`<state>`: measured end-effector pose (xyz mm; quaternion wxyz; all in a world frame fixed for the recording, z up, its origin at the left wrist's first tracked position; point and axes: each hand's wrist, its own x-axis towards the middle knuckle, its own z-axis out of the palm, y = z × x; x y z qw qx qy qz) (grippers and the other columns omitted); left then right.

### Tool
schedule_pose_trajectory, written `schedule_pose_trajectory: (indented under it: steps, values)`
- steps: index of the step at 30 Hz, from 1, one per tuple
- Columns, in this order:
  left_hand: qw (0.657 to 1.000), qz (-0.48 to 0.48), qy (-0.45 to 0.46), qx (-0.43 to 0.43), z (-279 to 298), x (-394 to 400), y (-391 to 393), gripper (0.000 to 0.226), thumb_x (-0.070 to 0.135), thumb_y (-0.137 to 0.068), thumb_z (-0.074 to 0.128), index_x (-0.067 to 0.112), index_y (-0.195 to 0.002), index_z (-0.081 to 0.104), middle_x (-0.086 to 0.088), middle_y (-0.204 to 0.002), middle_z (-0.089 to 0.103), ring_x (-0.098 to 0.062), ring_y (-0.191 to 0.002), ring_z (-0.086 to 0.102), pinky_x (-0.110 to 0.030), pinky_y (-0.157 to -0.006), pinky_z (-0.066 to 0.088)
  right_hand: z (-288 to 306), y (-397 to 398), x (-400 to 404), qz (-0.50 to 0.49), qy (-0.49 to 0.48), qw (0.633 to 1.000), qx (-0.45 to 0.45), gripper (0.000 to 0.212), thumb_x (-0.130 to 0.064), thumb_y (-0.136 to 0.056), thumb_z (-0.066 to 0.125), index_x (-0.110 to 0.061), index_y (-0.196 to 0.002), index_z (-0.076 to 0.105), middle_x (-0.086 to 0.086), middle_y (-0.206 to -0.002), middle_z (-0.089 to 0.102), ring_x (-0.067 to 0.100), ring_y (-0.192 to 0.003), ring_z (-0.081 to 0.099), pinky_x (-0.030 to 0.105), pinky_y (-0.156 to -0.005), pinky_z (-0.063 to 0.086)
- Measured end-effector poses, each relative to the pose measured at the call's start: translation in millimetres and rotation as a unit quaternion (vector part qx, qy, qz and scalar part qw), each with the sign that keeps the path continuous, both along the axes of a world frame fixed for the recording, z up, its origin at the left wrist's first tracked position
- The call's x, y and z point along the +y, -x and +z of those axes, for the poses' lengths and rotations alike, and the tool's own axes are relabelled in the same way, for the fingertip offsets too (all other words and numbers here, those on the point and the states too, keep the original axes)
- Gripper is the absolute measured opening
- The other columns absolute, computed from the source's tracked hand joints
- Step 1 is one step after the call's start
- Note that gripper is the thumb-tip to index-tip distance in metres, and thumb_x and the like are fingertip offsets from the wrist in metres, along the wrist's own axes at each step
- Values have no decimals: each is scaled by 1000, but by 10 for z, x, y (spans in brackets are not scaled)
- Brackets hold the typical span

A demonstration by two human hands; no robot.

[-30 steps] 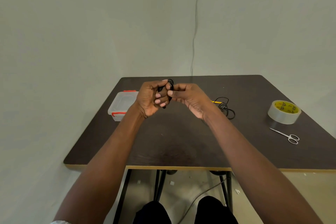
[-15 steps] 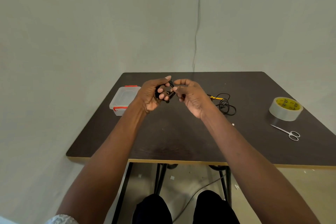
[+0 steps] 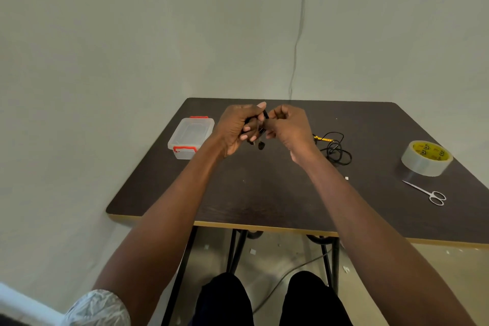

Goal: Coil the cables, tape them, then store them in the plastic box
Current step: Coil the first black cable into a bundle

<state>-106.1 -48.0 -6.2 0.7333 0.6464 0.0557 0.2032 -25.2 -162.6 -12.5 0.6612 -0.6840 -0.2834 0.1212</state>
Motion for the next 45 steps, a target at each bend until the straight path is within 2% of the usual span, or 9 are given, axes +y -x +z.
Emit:
schedule_pose_trajectory:
  steps: [4, 6, 11, 15, 18, 22, 30, 37, 45]
  values:
    - [999, 12, -35, 5, -56, 11, -32, 34, 21, -95, 58, 3, -66, 56, -1, -39, 32, -13, -30, 25, -26, -43, 33, -7, -60, -5, 1, 38, 999, 25, 10, -1, -76, 68, -8, -71, 63, 8, -60, 59, 12, -46, 53, 27, -51, 47]
    - [1000, 9, -12, -1, -87, 38, -47, 33, 20, -96, 57, 3, -67, 56, 0, -38, 32, -12, -30, 26, -27, -43, 33, 8, -67, -29, 30, 44, 997, 58, 11, -4, -77, 73, -11, -75, 64, 4, -62, 61, 8, -48, 52, 21, -47, 40]
    - [996, -37, 79, 1, -184, 69, -93, 31, 21, -98, 50, 6, -72, 54, 4, -38, 31, -8, -28, 26, -26, -41, 30, -89, -80, -54, 72, 3, 989, 130, 13, -7, -80, 75, -13, -80, 64, 2, -66, 61, 12, -56, 54, 24, -50, 34]
    - [990, -67, 118, 34, -180, 104, -111, 37, 29, -100, 44, 6, -73, 54, 6, -37, 30, -6, -27, 22, -23, -39, 20, -132, -36, -38, 31, 38, 995, 87, 32, -13, -77, 78, -14, -107, 64, -1, -94, 63, 10, -82, 56, 23, -61, 39]
    - [985, -104, 123, 56, -157, 150, -106, 47, 36, -98, 35, 4, -71, 56, 3, -37, 31, -9, -27, 23, -23, -40, 20, -118, -75, -55, 74, 26, 995, 58, 42, -7, -77, 76, -14, -116, 63, 1, -110, 63, 14, -102, 59, 23, -77, 44]
    - [986, -91, 123, 64, -94, 191, -80, 39, 27, -100, 39, 8, -69, 52, 5, -37, 25, -9, -28, 19, -22, -39, 22, -50, -172, -129, 170, -29, 982, 74, 22, -7, -88, 64, -10, -110, 69, 1, -102, 70, 13, -101, 59, 30, -92, 39]
    - [987, -95, 100, 84, 30, 169, -50, 38, 27, -100, 43, 9, -67, 49, 6, -36, 22, -8, -27, 18, -23, -38, 18, 39, -299, -173, 234, 22, 971, 34, 29, -7, -91, 63, 6, -116, 64, 10, -93, 66, 17, -89, 59, 28, -81, 42]
    - [990, -65, 115, 58, 39, 211, -81, 39, 27, -102, 39, 9, -69, 48, 7, -36, 23, -8, -28, 17, -26, -43, 13, 83, -287, -215, 195, 98, 976, -22, 18, -7, -86, 71, -3, -104, 71, 9, -79, 59, 11, -63, 52, 22, -63, 43]
    - [986, -83, 137, 50, 43, 234, -75, 37, 27, -101, 41, 9, -71, 50, 7, -37, 23, -7, -27, 17, -24, -40, 14, 109, -328, -176, 131, 116, 977, -125, 15, -8, -96, 59, 1, -100, 70, 8, -81, 67, 6, -68, 57, 13, -64, 45]
